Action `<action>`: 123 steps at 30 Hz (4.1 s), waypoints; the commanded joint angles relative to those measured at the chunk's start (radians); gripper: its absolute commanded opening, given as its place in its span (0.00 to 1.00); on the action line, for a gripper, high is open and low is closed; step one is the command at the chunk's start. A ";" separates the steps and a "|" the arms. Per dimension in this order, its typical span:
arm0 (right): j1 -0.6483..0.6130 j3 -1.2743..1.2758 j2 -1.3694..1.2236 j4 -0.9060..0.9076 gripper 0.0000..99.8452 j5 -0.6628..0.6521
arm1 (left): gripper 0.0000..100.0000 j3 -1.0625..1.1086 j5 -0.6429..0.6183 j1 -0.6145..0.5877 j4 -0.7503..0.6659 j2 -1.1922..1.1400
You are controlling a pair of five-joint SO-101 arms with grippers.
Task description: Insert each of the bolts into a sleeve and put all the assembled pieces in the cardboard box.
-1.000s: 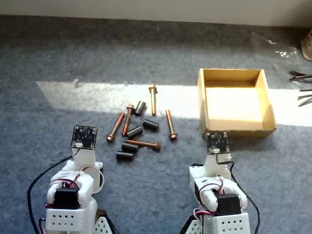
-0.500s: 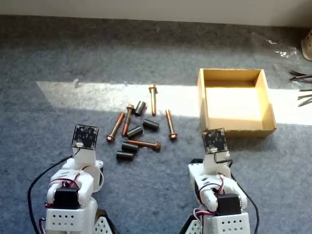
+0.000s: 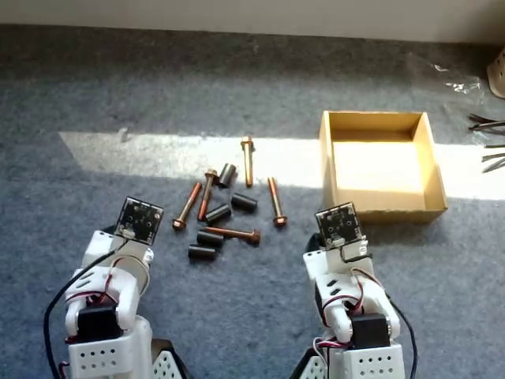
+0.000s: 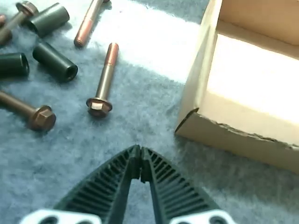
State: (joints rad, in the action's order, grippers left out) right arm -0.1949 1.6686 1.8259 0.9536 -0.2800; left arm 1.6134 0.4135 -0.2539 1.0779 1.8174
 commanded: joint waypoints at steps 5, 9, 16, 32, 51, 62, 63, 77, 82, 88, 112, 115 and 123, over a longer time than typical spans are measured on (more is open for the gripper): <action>-0.008 0.117 0.004 0.062 0.01 -0.120 | 0.01 -0.213 -0.028 -0.042 0.029 0.001; -0.004 0.099 0.004 0.137 0.00 -0.137 | 0.01 -0.292 -0.077 -0.019 0.083 -0.001; -0.004 -0.120 -0.004 0.255 0.01 -0.218 | 0.01 -0.415 -0.080 -0.001 0.092 -0.128; -0.004 -0.430 -0.174 0.325 0.01 -0.213 | 0.01 -0.696 -0.175 0.151 0.084 -0.842; -0.018 -1.116 -1.346 0.325 0.01 -0.213 | 0.01 -0.558 -0.244 0.162 -0.118 -0.906; -0.283 -1.452 -1.659 0.437 0.01 -0.218 | 0.01 -0.507 -0.348 0.051 -0.160 -0.905; -0.292 -1.471 -1.667 0.437 0.01 -0.219 | 0.01 -0.495 -0.348 0.050 -0.172 -0.905; -0.430 -1.506 -1.859 0.303 0.08 -0.376 | 0.01 -0.466 -0.345 0.031 -0.213 -0.905; -0.463 -1.532 -1.936 0.295 0.08 -0.471 | 0.01 -0.449 -0.347 -0.054 -0.272 -0.905; -0.470 -1.658 -2.028 0.295 0.10 -0.528 | 0.01 -0.449 -0.347 -0.064 -0.272 -0.905; -0.420 -1.738 -2.190 0.180 0.15 -0.586 | 0.01 -0.437 -0.344 -0.067 -0.293 -0.906; -0.418 -1.696 -2.190 0.143 0.15 -0.582 | 0.01 -0.437 -0.344 -0.067 -0.298 -0.908; -0.417 -1.633 -2.192 0.133 0.15 -0.580 | 0.01 -0.437 -0.344 -0.067 -0.299 -0.911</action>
State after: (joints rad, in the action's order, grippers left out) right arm -0.6276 0.0284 -0.3744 1.1040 -0.8539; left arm 1.1838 0.0744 -0.3061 0.7956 0.9091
